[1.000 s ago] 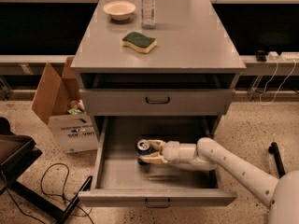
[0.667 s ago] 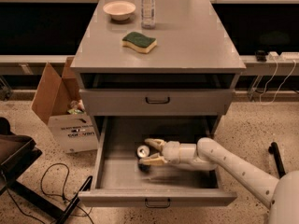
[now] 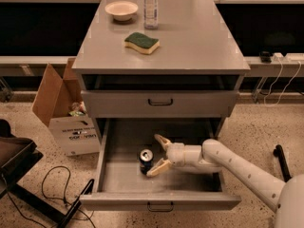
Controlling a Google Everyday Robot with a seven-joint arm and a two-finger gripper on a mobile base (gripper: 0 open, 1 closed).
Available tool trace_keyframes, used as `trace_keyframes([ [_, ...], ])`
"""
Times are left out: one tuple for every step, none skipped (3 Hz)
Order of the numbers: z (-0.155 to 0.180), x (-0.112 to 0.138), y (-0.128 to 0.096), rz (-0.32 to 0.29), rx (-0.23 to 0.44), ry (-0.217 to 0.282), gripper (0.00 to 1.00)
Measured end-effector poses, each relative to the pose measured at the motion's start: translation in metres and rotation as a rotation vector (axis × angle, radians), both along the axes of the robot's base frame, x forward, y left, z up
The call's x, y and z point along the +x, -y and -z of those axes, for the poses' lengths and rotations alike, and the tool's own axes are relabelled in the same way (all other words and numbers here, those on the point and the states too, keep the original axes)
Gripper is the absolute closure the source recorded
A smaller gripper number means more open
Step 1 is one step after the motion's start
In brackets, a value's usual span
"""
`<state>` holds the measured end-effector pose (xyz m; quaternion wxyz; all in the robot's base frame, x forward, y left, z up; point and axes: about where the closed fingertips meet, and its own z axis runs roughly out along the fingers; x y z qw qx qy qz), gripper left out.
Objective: Place pepsi can into middle drawer
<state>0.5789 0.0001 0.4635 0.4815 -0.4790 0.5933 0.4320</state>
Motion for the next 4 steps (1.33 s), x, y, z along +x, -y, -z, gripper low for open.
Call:
trace_keyframes([
  [-0.022, -0.008, 0.023, -0.028, -0.027, -0.019, 0.00],
  [-0.062, -0.027, 0.057, -0.128, -0.131, -0.046, 0.00],
  [-0.106, -0.043, 0.086, -0.230, -0.232, -0.073, 0.00],
  [-0.160, -0.059, 0.107, -0.266, -0.377, -0.082, 0.00],
])
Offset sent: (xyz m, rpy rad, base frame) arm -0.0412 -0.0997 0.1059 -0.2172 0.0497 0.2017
